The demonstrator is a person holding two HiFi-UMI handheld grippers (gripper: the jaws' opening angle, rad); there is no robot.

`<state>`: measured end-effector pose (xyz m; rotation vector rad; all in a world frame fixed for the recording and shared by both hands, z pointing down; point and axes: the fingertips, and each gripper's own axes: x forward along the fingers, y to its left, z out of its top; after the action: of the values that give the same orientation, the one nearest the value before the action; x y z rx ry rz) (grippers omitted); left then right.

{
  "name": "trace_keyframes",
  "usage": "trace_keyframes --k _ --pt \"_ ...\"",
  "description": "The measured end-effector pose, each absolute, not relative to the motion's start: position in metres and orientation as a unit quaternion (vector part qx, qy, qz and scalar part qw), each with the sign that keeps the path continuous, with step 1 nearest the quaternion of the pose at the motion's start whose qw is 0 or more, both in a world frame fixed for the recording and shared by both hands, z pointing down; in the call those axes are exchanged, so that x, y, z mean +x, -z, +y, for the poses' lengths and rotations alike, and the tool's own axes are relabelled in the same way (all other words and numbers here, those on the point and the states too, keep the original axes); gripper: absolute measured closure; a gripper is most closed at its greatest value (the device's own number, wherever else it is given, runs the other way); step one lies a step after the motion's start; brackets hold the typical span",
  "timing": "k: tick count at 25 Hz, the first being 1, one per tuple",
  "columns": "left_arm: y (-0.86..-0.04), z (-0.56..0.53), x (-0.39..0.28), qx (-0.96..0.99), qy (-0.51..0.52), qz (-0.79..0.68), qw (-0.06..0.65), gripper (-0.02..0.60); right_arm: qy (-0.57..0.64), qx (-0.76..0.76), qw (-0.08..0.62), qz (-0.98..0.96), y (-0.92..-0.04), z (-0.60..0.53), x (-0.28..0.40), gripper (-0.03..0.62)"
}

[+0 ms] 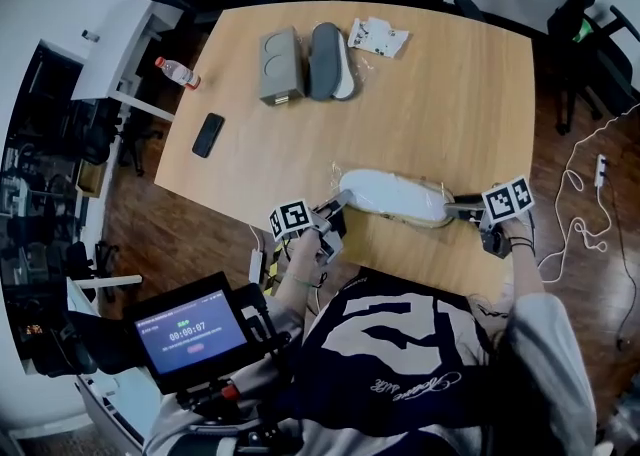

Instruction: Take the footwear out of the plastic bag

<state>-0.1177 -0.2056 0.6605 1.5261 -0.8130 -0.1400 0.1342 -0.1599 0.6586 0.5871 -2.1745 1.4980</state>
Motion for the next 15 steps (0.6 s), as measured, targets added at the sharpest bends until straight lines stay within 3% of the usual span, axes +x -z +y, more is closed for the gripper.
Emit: trace_keyframes --k 4,9,12,14,15 --pt "-0.661 -0.208 -0.117 0.671 0.054 -0.355 0.649 0.526 -0.497 0.225 0.242 -0.802 -0.66 -0.17 0.13 0.388" --pt "-0.663 -0.208 -0.12 0.658 0.069 -0.379 0.647 0.526 -0.551 0.171 0.214 -0.788 -0.656 -0.164 0.114 0.388" --pt "-0.663 -0.21 -0.123 0.65 0.091 -0.383 0.65 0.526 -0.578 0.184 0.108 -0.788 -0.643 -0.175 0.116 0.401" --pt "-0.663 -0.21 -0.125 0.65 0.106 -0.374 0.653 0.526 -0.611 0.189 0.01 -0.769 -0.633 -0.18 0.117 0.495" --pt "-0.663 -0.21 -0.126 0.649 0.111 -0.37 0.655 0.526 -0.617 0.184 -0.027 -0.765 -0.629 -0.181 0.116 0.508"
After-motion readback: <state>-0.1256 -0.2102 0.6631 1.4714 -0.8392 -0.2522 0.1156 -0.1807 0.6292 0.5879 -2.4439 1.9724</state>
